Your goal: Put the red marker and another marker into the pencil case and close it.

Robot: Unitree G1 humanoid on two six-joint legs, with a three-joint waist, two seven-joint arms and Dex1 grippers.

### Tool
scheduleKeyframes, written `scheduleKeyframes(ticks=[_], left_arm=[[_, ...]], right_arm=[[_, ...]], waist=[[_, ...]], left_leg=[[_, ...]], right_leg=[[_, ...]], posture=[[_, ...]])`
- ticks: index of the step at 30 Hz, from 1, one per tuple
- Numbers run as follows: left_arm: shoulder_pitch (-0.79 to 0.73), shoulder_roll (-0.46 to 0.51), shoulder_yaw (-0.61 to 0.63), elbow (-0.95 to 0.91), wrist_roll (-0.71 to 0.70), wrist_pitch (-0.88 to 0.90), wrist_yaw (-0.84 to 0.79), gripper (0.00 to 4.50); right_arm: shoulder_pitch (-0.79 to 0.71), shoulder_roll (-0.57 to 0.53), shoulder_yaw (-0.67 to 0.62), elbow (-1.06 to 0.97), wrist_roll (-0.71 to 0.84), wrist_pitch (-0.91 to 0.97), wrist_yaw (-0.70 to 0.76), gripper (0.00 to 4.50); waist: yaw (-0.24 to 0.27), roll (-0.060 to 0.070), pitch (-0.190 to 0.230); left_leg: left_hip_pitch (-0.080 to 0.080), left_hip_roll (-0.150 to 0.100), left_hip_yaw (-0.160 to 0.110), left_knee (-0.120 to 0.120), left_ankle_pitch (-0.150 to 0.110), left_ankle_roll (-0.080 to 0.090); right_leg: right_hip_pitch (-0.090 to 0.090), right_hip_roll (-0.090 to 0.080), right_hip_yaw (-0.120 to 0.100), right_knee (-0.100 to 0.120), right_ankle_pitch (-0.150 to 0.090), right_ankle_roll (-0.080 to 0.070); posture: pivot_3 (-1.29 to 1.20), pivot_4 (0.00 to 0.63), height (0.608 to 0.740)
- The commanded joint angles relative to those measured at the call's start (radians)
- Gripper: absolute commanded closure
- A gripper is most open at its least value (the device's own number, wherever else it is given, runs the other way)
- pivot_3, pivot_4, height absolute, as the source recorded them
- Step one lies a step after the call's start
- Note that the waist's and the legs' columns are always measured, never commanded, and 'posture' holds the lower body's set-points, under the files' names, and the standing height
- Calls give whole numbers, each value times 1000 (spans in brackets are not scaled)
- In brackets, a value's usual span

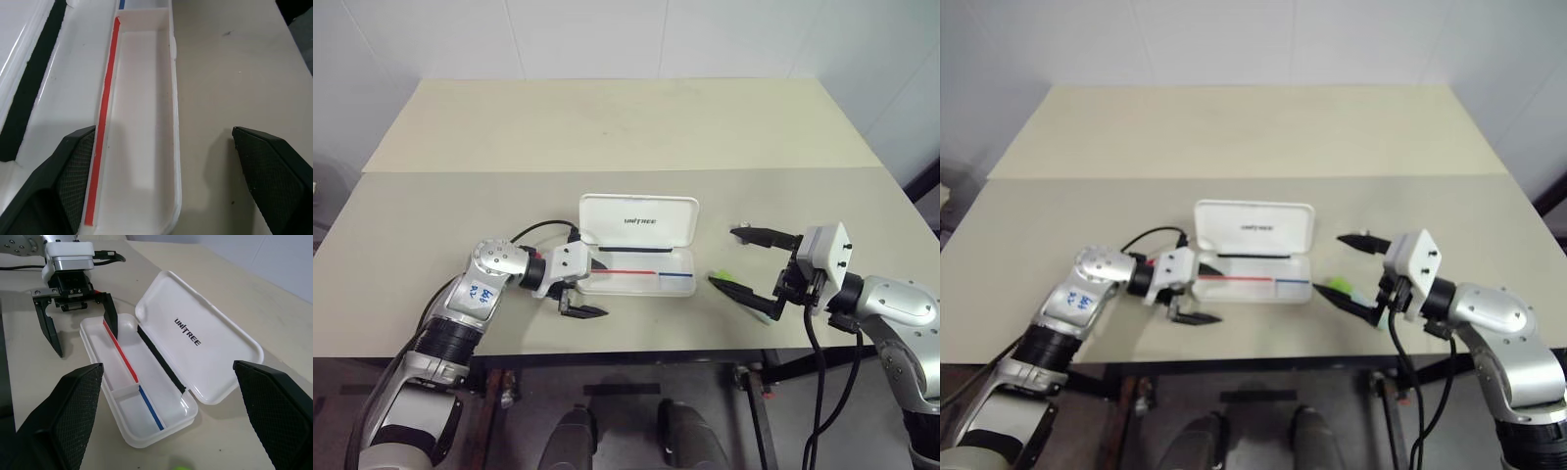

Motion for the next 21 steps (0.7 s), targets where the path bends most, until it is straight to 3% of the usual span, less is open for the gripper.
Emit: scheduleKeyframes(ticks=[1, 15, 21], left_arm=[[22, 2, 49, -35, -43, -37, 30, 40], [189, 32, 227, -253, -207, -39, 127, 40], [394, 113, 402, -373, -296, 46, 192, 40]], right_arm=[[8, 10, -13, -26, 7, -26, -3, 0], [-47, 52, 59, 17, 6, -31, 11, 0], [-86, 60, 87, 34, 8, -21, 22, 0]], waist=[[0, 0, 0], [-2, 0, 0], [-11, 0, 0]], left_leg=[[0, 0, 0, 0, 0, 0], [1, 1, 0, 1, 0, 0], [1, 3, 0, 0, -1, -1]], right_leg=[[0, 0, 0, 0, 0, 0], [0, 0, 0, 3, 0, -1], [-1, 0, 0, 3, -1, -2]], posture=[[0, 150, 740], [0, 150, 740], [0, 150, 740]])
